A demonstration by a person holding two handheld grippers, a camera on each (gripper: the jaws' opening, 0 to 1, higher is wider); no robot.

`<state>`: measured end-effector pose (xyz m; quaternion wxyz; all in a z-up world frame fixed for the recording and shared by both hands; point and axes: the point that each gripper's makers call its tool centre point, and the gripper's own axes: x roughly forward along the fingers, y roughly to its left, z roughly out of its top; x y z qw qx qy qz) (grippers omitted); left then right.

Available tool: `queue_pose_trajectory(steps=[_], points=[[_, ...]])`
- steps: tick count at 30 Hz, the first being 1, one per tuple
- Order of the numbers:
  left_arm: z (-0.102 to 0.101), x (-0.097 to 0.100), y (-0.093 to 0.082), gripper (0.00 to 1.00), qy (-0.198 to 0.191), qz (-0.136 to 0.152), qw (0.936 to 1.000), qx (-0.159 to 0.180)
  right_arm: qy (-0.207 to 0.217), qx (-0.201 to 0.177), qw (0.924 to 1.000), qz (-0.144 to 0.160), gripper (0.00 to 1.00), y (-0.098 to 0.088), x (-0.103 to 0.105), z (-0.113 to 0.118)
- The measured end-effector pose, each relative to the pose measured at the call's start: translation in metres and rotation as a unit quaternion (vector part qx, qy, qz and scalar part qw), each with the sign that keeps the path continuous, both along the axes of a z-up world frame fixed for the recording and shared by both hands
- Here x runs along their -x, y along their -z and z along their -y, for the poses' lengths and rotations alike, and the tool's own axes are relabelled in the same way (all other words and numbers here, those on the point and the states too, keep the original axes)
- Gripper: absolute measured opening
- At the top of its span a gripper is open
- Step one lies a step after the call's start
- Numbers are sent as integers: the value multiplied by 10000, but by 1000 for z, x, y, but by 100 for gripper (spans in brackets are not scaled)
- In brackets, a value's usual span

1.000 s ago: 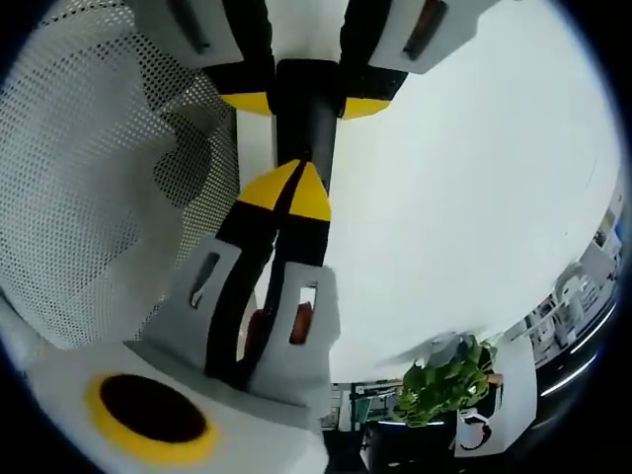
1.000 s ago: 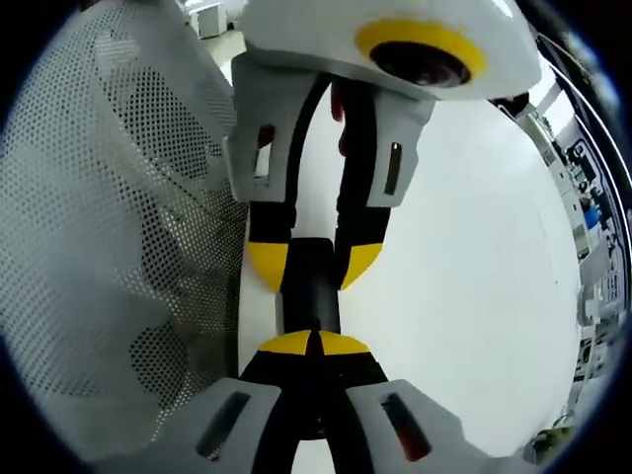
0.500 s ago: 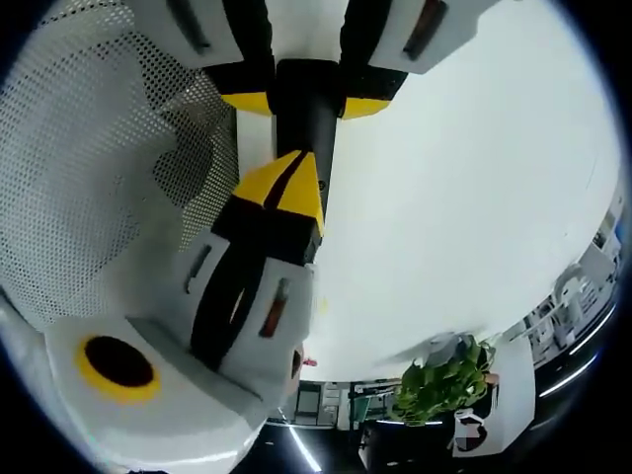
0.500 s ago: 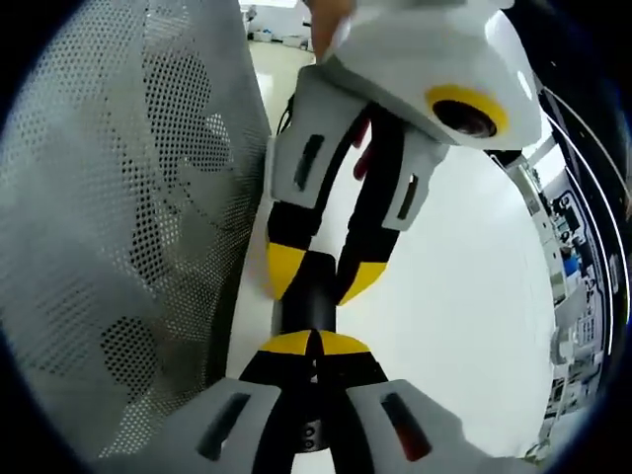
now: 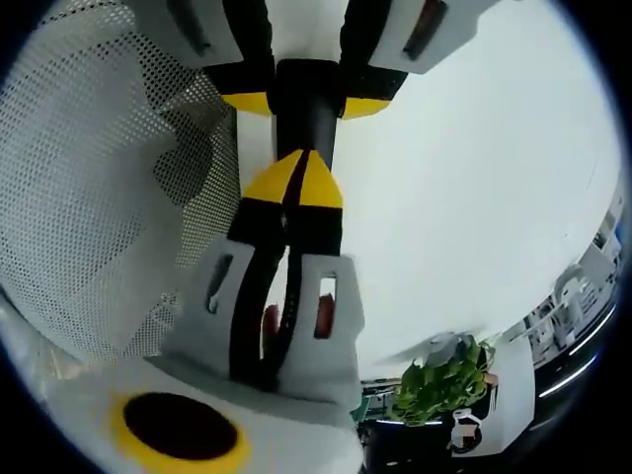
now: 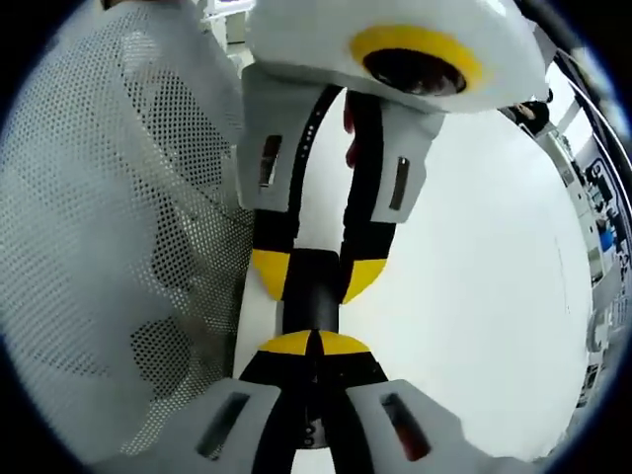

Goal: Press the specified remote control buttons in sequence, fully releasing each button before pressing the next.

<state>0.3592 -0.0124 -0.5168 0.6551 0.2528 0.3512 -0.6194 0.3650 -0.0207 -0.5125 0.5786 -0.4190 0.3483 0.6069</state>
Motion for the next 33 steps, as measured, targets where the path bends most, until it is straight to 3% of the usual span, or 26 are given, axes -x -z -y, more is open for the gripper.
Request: queue_pose_trajectory(steps=[4, 10, 14, 26, 33], points=[[0, 0, 0, 24, 4, 6, 10000, -8, 137, -274, 9993, -201, 0, 1, -1, 1], [0, 1, 0, 24, 10, 13, 10000, -59, 770, -716, 9925, -616, 0, 2, -2, 7], [0, 0, 0, 24, 14, 8, 10000, -60, 635, -670, 9942, -556, 2, 2, 1, 14], [0, 1, 0, 24, 78, 54, 9999, -99, 782, -282, 9957, -409, 8, 3, -4, 52], [0, 1, 0, 24, 88, 67, 9999, -110, 873, -260, 9950, -416, 8, 3, -4, 57]])
